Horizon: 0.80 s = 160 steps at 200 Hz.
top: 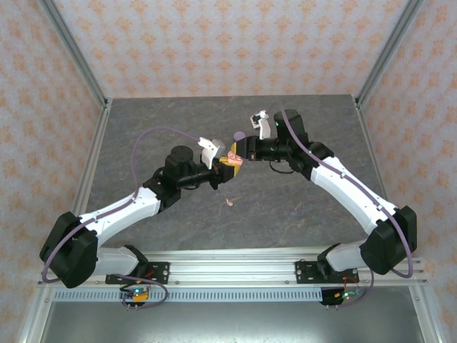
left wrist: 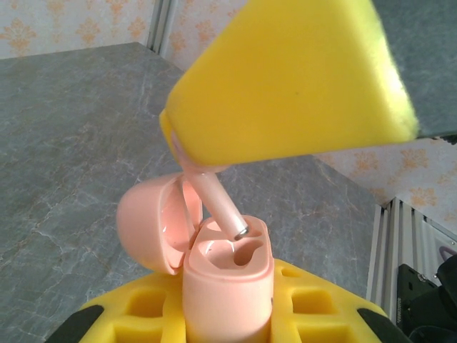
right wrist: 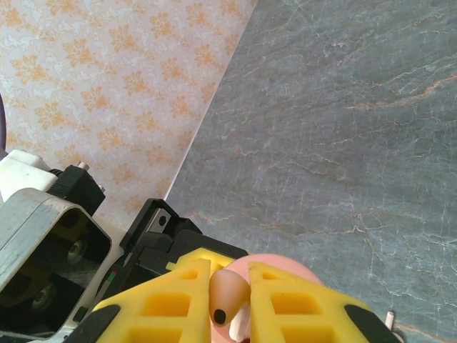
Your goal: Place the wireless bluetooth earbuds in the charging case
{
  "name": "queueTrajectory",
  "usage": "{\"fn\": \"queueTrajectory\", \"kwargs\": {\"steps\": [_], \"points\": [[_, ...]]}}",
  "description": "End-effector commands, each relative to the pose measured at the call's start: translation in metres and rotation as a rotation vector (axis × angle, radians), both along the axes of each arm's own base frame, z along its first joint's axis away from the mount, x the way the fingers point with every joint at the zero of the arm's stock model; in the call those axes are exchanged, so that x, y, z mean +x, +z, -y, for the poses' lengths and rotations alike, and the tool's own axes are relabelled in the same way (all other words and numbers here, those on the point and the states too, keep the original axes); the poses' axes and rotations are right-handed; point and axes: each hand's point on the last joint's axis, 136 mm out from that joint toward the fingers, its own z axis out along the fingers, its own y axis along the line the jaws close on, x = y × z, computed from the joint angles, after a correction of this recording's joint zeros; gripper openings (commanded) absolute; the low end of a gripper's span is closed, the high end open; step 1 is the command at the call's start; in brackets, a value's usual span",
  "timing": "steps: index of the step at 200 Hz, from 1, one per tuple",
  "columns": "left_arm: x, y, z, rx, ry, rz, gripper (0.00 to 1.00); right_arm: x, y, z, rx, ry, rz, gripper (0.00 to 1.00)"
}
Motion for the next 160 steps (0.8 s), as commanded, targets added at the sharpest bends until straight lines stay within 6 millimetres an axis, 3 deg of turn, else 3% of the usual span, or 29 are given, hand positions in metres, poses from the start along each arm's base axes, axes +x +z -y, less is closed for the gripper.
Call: {"fn": "queueTrajectory", "kwargs": {"steps": [1,160], "points": [[0.008,0.029,0.001,-0.049,0.027,0.057,0.15,-0.002,0.008,-0.002,0.015,0.01,0.036,0.17],[0.017,0.033,-0.003,-0.062,0.081,0.04,0.15,-0.015,-0.003,0.0,-0.01,0.041,0.016,0.18]]}}
